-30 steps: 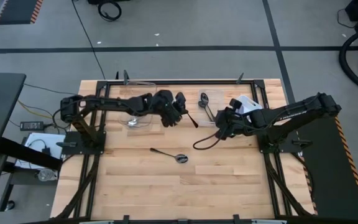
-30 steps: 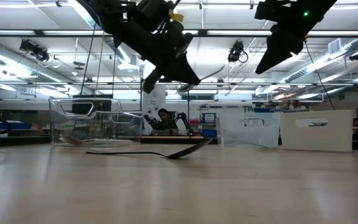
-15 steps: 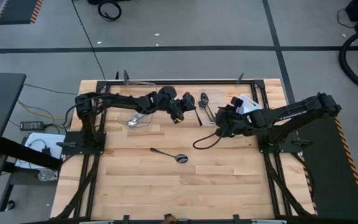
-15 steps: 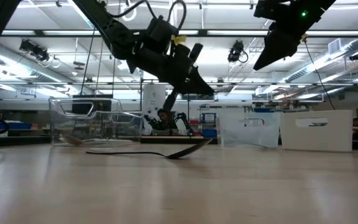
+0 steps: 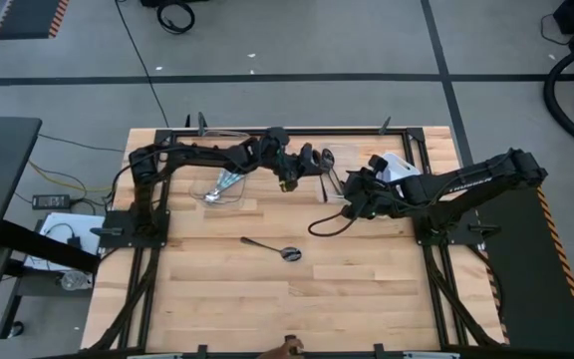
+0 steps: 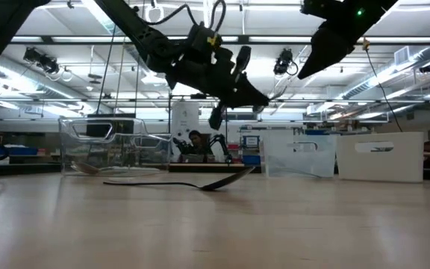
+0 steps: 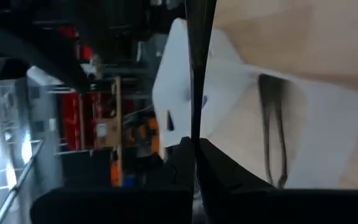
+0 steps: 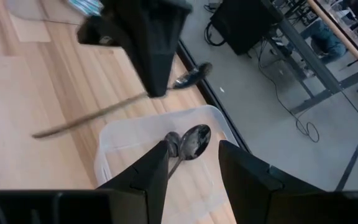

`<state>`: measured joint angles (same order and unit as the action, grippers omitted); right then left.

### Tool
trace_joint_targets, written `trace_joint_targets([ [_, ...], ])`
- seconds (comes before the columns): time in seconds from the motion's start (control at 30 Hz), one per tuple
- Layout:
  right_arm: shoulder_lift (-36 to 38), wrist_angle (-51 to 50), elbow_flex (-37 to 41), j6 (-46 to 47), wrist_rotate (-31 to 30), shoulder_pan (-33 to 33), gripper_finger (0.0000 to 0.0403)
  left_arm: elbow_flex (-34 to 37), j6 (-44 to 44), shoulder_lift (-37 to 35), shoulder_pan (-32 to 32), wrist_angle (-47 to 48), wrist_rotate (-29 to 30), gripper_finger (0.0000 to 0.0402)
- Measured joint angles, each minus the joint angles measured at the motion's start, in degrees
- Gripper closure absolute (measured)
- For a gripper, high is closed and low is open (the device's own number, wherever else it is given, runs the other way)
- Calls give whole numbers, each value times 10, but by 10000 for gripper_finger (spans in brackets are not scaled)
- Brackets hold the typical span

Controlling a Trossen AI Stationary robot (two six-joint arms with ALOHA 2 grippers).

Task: Sort silverware by color (type)
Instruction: Put the black spoon into the transparent white bin

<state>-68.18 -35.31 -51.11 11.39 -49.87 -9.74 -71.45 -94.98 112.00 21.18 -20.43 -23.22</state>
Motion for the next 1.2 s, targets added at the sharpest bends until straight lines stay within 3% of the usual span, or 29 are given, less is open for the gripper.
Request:
trace_joint_targets([
  [0.2,0,5,0,23,0,0,252,-49,-8,53,6,-5,-9,388],
  [0.37,0,14,0,216,15,7,252,-77,-7,78,9,3,40,388],
  [0.47,-1,3,0,281,32,25,252,-81,-7,78,9,7,67,388],
  [0.7,-1,15,0,287,143,94,252,-81,-20,78,5,2,80,388],
  [1.2,-47,55,0,230,271,198,244,-81,-19,78,-5,-50,87,388],
])
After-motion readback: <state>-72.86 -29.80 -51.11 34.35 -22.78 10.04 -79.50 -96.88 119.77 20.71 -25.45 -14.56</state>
